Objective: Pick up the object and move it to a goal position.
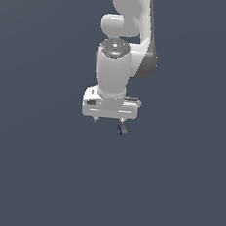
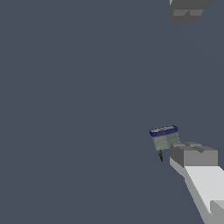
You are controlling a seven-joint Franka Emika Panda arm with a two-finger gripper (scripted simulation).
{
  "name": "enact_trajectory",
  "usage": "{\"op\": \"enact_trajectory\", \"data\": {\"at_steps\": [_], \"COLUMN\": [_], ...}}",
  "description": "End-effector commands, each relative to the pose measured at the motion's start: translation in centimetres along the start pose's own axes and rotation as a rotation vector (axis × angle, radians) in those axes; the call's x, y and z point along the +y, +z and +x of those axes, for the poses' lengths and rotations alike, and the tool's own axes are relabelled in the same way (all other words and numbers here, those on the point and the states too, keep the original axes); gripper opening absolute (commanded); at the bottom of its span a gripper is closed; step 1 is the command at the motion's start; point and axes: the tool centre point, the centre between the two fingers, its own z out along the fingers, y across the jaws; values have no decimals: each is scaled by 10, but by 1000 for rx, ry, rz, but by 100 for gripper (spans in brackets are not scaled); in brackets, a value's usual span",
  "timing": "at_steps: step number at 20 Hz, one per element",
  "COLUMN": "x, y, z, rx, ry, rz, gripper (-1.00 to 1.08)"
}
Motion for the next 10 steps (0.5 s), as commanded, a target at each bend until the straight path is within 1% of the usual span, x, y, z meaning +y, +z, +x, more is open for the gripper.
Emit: {"op": "enact_trajectory", "data": {"at_steps": [1, 10], "x": [0, 16], "y": [0, 16], "z": [0, -9], "rx": [0, -26], "ry": [0, -6], "rz": [0, 3], "gripper": [100, 100]}}
